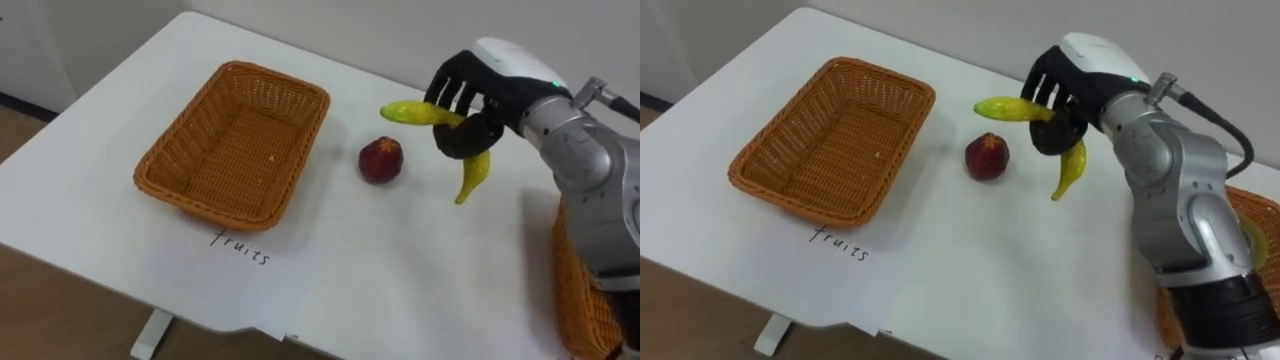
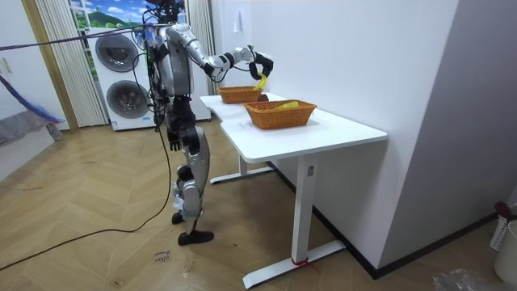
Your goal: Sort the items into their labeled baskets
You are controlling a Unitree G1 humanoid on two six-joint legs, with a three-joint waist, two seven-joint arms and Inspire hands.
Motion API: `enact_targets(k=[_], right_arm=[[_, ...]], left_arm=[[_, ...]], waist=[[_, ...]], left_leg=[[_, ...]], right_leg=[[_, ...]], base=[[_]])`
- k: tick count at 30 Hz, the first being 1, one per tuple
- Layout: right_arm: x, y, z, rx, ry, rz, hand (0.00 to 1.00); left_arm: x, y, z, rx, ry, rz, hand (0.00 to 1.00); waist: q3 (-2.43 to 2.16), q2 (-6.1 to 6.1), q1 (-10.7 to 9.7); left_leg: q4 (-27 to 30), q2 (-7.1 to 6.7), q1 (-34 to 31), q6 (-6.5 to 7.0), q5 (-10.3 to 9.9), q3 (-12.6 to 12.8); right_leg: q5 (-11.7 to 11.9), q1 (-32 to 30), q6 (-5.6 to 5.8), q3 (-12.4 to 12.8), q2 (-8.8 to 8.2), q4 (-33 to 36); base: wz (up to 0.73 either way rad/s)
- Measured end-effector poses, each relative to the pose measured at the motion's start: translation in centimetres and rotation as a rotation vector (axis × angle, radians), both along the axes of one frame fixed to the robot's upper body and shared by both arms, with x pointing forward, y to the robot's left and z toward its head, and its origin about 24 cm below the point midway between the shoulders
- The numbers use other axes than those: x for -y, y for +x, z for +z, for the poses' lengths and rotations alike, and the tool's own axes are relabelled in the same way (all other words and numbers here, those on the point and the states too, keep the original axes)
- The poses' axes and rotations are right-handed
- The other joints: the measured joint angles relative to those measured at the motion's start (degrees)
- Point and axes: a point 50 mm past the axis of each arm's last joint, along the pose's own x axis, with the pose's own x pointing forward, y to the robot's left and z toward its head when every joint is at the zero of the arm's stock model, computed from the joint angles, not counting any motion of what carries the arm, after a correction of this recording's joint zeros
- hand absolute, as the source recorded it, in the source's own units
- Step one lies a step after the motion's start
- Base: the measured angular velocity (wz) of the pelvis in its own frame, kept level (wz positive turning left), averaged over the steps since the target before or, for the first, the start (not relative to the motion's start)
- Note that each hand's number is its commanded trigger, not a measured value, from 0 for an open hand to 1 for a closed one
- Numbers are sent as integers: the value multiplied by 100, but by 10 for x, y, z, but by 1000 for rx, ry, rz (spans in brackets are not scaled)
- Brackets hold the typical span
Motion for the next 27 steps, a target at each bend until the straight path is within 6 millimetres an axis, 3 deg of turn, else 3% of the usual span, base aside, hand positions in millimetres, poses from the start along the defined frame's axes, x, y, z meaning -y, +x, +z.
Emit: enact_targets(k=[8, 10, 14, 20, 22, 27], right_arm=[[-14, 2, 29, 87, 46, 77, 100], [-16, 4, 34, 74, 74, 90, 100], [-18, 4, 33, 32, 114, 114, 100], [-21, 4, 30, -2, 162, 145, 100], [-26, 5, 29, -9, 177, 160, 100], [-34, 7, 21, -50, 199, 175, 100]], left_arm=[[1, 13, 1, 63, -13, 50, 0], [4, 14, 0, 74, -24, 69, 0], [7, 15, -1, 81, -32, 76, 0], [4, 19, 1, 95, -27, 80, 0], [2, 25, 2, 112, -26, 89, 0], [6, 35, 2, 131, -36, 85, 0]], waist=[[47, -53, 41], [32, -83, 99], [25, -123, 190], [56, -180, 342], [98, -229, 446], [88, -256, 604]], left_leg=[[-19, 11, 39, 3, 4, 45], [-39, 30, 46, 3, 3, 43], [-40, 29, 74, 3, 4, 10], [-28, -1, 79, 15, 11, -127], [-17, 0, 67, 15, 12, -132], [-31, -23, 26, 20, 13, -198]], right_leg=[[0, -14, 0, 110, -2, -14], [0, -16, 0, 97, -2, -14], [0, 24, 0, 86, -2, -11], [-14, 94, 22, -54, -45, -12], [-15, 84, 24, -74, -72, -12], [-15, 84, 24, -189, -56, -6]], base=[[-5], [0], [5], [11], [0], [6]])
